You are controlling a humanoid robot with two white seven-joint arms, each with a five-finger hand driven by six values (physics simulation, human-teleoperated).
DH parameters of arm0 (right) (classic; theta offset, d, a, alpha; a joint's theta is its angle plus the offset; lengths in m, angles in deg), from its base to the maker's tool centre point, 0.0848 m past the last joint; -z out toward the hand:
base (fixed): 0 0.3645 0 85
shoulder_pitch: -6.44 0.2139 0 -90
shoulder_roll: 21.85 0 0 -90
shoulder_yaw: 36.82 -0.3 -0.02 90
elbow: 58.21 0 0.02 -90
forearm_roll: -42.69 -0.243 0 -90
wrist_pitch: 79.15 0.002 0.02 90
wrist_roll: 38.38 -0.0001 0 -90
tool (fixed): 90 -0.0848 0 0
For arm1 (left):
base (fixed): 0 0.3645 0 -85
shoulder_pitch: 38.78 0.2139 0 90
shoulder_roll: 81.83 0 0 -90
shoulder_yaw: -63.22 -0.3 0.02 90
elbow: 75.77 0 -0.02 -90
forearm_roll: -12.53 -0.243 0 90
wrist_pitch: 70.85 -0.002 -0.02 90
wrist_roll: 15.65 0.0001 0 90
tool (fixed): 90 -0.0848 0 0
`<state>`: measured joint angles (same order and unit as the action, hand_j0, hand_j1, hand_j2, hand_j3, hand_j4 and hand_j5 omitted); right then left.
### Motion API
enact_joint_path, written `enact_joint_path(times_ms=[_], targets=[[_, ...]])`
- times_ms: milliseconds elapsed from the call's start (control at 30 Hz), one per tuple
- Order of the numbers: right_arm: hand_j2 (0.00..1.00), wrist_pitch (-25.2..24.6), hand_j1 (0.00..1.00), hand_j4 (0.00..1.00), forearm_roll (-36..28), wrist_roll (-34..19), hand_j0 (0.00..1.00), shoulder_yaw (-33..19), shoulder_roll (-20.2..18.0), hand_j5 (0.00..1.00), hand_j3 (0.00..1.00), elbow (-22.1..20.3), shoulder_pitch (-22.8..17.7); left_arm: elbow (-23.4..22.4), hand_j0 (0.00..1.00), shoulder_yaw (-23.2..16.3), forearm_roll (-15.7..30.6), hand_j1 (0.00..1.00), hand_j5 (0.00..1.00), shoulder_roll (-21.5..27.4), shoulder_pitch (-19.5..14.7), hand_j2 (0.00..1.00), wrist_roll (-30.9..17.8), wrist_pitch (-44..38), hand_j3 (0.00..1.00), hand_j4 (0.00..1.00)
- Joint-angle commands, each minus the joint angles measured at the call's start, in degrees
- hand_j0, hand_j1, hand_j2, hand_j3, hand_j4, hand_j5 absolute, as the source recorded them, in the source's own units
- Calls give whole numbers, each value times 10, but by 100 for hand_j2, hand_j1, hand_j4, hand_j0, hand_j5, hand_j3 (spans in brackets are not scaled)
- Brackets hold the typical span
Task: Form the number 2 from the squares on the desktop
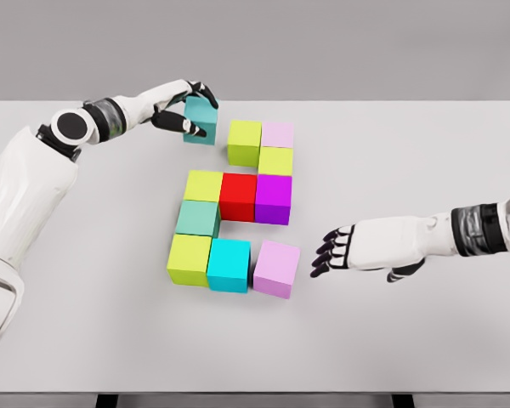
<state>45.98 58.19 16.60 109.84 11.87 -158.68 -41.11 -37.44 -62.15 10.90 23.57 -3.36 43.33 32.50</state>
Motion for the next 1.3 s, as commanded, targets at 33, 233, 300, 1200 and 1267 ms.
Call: enact_joint_path(times_ms=[33, 233, 300, 1200, 1267], targets=[[100, -1, 100, 100, 4, 0, 100, 0, 11, 100, 100, 0, 0, -3, 38, 0, 4, 38, 38, 0, 1, 38, 6, 5, 38, 38], [100, -1, 100, 100, 22, 0, 100, 0, 21, 100, 100, 2, 1, -3, 39, 0, 6, 39, 39, 7, 8, 39, 5, 24, 39, 39], [100, -1, 100, 100, 23, 0, 100, 0, 23, 100, 100, 3, 1, -3, 39, 0, 6, 39, 39, 8, 11, 39, 5, 26, 39, 39], [100, -1, 100, 100, 45, 0, 100, 7, 52, 100, 100, 11, 17, -4, 96, 0, 4, 96, 96, 9, 32, 96, 5, 26, 96, 96], [100, -1, 100, 100, 45, 0, 100, 7, 51, 100, 100, 11, 17, -4, 96, 0, -2, 96, 96, 9, 32, 96, 5, 26, 96, 96]])
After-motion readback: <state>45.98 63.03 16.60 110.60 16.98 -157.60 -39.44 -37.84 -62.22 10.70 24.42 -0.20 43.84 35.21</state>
